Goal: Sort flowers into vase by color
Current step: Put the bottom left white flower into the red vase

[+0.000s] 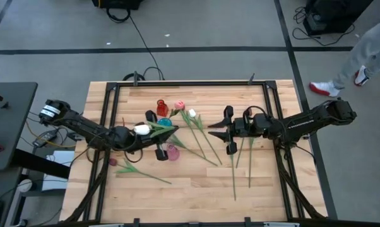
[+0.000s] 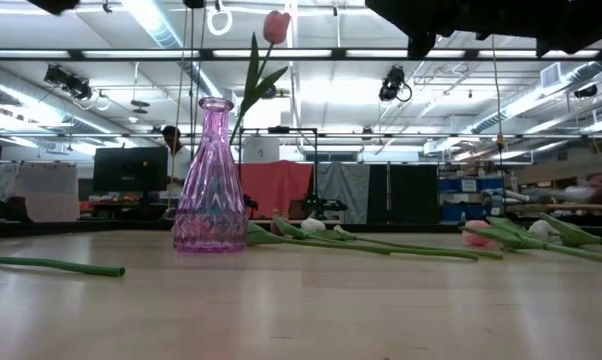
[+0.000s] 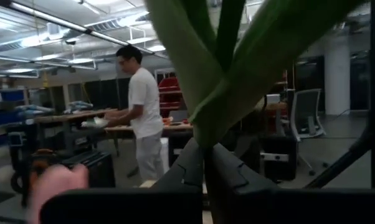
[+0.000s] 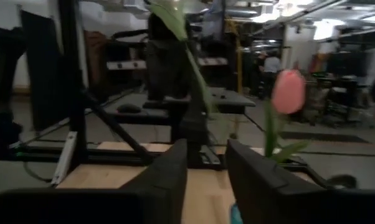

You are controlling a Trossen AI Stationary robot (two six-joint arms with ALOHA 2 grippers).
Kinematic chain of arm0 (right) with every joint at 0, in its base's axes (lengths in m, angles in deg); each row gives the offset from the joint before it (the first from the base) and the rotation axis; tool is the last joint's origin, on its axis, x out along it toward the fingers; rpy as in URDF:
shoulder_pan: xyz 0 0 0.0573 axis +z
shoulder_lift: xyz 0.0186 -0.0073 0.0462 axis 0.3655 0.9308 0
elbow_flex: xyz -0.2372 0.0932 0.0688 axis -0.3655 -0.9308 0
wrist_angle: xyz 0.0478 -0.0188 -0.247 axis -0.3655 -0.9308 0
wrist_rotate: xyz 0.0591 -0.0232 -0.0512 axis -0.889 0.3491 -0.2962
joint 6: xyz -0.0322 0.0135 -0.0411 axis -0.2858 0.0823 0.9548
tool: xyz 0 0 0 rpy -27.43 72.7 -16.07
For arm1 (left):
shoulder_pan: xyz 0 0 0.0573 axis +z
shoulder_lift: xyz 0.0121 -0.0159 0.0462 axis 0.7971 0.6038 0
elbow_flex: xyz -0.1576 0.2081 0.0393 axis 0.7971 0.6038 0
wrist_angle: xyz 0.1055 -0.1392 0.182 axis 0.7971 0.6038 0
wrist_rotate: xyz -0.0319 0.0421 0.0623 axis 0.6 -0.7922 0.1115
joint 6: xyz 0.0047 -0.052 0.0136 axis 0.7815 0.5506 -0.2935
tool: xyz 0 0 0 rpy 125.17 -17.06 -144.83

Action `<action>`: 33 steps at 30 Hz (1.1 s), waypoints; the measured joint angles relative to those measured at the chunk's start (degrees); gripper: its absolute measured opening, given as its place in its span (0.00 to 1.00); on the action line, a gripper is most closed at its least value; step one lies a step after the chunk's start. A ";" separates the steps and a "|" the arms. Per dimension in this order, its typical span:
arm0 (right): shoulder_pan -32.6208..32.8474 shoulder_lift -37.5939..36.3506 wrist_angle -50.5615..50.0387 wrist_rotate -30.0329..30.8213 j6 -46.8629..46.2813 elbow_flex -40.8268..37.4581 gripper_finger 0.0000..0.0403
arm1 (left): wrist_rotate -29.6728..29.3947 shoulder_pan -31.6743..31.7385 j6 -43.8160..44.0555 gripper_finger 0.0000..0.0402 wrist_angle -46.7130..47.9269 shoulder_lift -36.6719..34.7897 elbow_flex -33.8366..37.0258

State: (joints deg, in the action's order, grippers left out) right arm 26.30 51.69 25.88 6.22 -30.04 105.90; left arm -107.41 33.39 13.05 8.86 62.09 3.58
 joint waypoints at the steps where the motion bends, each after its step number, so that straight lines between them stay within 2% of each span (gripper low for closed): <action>1: 0.00 -1.21 -1.72 0.78 0.00 0.00 0.34 | -0.70 -0.35 -0.17 0.01 2.61 -2.23 -0.03; 5: 0.00 -6.00 -8.66 1.80 -0.04 0.00 0.40 | -1.71 -2.03 3.99 0.01 20.17 -12.68 -0.15; 10: 0.00 -9.43 -16.54 1.85 -1.24 0.04 0.42 | -1.70 -2.84 18.36 0.00 50.18 -23.54 -4.18; 14: -0.07 -8.49 -19.06 1.93 -2.26 0.03 0.42 | -1.70 -2.82 27.83 0.00 68.10 -26.65 -9.08; 19: -0.11 -5.45 -17.00 1.94 -2.40 0.02 0.41 | -3.92 -1.60 34.99 0.00 85.78 -26.22 -16.20; 23: -0.15 -3.65 -13.74 1.93 -1.73 0.02 0.41 | -7.76 0.99 36.18 0.00 91.03 -25.67 -17.14; 27: -0.36 -2.29 -10.04 1.91 -0.02 0.04 0.41 | -8.00 6.19 33.04 0.00 91.15 -25.65 -16.79; 30: -0.94 -1.57 -8.71 1.74 0.09 0.04 0.41 | -6.68 11.26 30.45 0.00 90.75 -25.65 -16.76; 33: -1.51 -1.10 -8.71 1.74 0.09 0.04 0.41 | -2.99 17.08 27.92 0.00 90.52 -25.42 -16.76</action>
State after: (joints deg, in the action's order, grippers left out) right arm 24.79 50.59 17.17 7.97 -29.95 105.95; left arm -110.40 50.47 40.97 99.37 36.67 -13.19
